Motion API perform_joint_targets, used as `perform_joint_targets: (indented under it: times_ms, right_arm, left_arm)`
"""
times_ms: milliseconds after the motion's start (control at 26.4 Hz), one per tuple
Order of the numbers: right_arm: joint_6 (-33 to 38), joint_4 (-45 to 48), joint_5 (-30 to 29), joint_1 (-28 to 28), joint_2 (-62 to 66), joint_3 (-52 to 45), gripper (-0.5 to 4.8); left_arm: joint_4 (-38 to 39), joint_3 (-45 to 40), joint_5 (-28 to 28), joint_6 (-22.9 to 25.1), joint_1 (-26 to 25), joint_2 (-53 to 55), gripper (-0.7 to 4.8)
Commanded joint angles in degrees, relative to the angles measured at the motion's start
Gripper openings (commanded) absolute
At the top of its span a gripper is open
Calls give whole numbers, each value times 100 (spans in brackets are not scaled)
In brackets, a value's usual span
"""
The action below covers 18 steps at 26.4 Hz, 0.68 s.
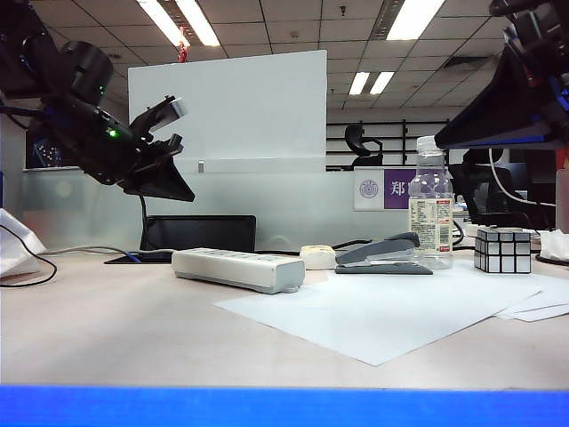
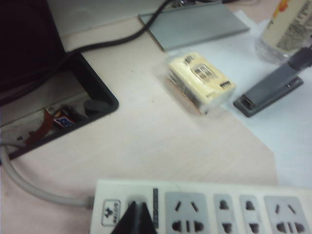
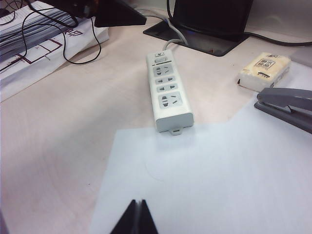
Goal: Press the button on the power strip.
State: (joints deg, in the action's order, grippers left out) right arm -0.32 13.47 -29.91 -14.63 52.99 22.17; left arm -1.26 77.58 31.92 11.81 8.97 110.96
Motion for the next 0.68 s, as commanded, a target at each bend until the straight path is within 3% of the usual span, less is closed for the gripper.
perform_joint_targets:
  times_ms: [38,682]
  right_arm:
    - [-24,96,2,-11,-9,28,0]
    - [-133,98,33,-11,-11,28,0]
  left_arm:
    - [245,181,92,24,48,149,-5]
    - [684,243,-74,299,210,348,-5]
